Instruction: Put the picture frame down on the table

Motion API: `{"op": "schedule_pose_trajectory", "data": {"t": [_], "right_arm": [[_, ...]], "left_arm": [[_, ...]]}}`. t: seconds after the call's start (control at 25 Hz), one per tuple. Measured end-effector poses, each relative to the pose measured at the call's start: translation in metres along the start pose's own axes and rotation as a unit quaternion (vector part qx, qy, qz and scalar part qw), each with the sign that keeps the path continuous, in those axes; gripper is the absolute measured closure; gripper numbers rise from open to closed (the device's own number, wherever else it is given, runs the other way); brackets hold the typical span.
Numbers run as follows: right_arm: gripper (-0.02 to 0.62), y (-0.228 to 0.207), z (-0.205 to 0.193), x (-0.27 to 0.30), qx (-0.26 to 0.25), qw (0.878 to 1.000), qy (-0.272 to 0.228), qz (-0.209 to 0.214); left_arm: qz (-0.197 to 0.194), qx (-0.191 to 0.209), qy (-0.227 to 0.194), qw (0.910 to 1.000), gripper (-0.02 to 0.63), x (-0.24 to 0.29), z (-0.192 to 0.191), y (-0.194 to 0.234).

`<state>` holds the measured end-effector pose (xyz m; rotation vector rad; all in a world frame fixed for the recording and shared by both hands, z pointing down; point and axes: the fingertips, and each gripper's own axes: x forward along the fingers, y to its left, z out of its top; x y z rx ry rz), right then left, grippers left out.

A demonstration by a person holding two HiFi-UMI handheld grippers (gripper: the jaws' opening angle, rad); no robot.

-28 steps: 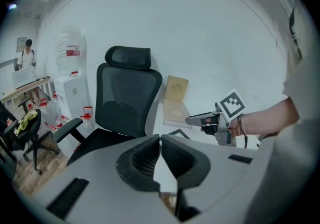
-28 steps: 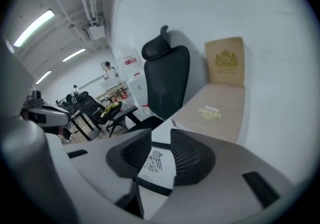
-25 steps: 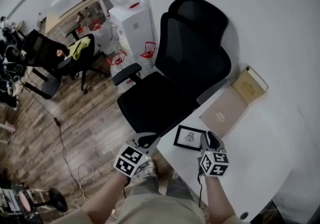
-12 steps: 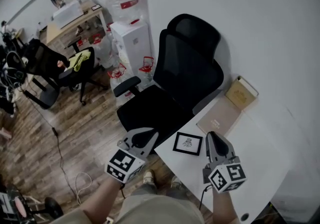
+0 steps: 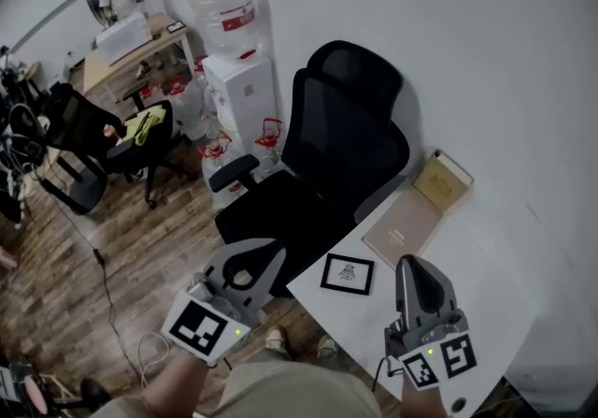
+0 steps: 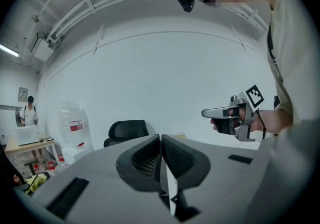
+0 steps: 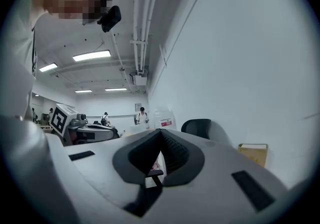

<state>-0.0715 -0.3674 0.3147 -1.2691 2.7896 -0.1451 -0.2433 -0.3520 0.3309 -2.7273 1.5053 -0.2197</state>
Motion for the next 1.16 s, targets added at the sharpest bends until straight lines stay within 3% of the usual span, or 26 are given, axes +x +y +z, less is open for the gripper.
{"op": "schedule_pose_trajectory", "data": {"t": [0.32, 0.68, 1.16], "right_arm": [[0.574, 0.011, 0.022, -0.013, -0.014, 1.0, -0.017, 0.017], [0.574, 0.021, 0.023, -0.006, -0.055, 0.998, 0.005, 0.028], [0.574, 0.017, 0.007, -0.001, -0.027, 0.999, 0.02, 0.036]], "left_arm": [[-0.003, 0.013, 0.0, 0.9999, 0.574, -0.006, 0.005, -0.006], [0.005, 0.004, -0.004, 1.0, 0.574, -0.007, 0.006, 0.005], [0.004, -0.002, 0.001, 1.0, 0.574, -0.004, -0.001, 0.008]]}}
